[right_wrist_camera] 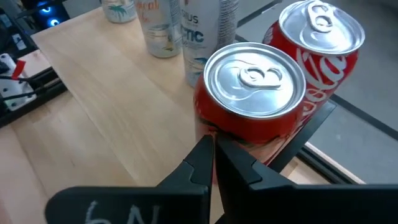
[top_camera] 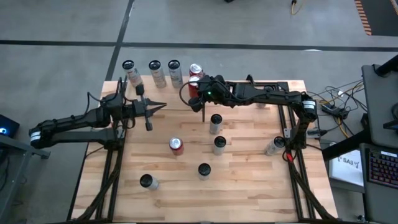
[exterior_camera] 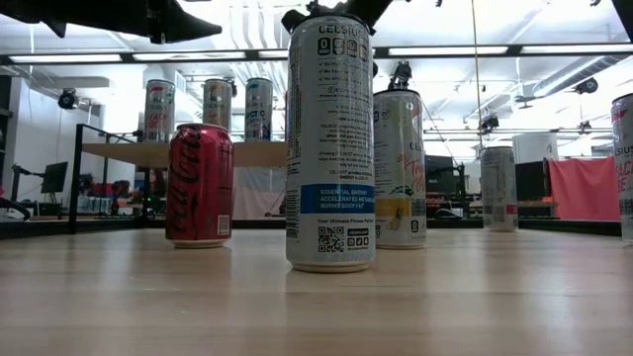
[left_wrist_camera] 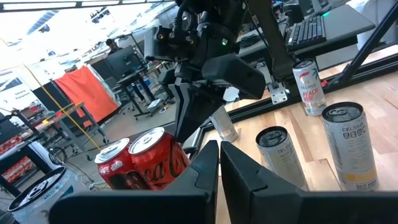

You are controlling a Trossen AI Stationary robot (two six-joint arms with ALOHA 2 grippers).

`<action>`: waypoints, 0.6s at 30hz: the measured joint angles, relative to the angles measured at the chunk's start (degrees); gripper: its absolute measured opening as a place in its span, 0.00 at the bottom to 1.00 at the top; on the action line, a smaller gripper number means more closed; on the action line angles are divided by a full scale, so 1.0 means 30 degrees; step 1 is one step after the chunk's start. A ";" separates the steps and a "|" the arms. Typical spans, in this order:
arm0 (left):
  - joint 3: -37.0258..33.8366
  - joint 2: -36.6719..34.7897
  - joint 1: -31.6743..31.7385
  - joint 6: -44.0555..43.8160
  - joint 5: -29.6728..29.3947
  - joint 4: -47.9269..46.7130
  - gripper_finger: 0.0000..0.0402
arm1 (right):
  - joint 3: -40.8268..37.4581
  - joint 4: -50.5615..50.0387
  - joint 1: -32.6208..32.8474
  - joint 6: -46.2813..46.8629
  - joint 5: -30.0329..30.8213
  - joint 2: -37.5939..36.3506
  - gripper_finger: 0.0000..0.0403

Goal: Place canned beverage on shelf
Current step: Put the right red soda can on the shelf aligned with the other red soda can

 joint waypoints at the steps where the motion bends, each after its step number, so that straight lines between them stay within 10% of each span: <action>1: 0.0000 0.0000 0.0007 0.0000 -0.0003 0.0000 0.00 | -0.0007 -0.0003 0.0000 0.0014 0.0153 0.0000 0.02; 18: 0.0000 0.0000 0.0003 0.0135 -0.0003 0.0003 0.00 | -0.0627 0.1020 0.0032 0.0537 -0.0455 -0.0015 0.02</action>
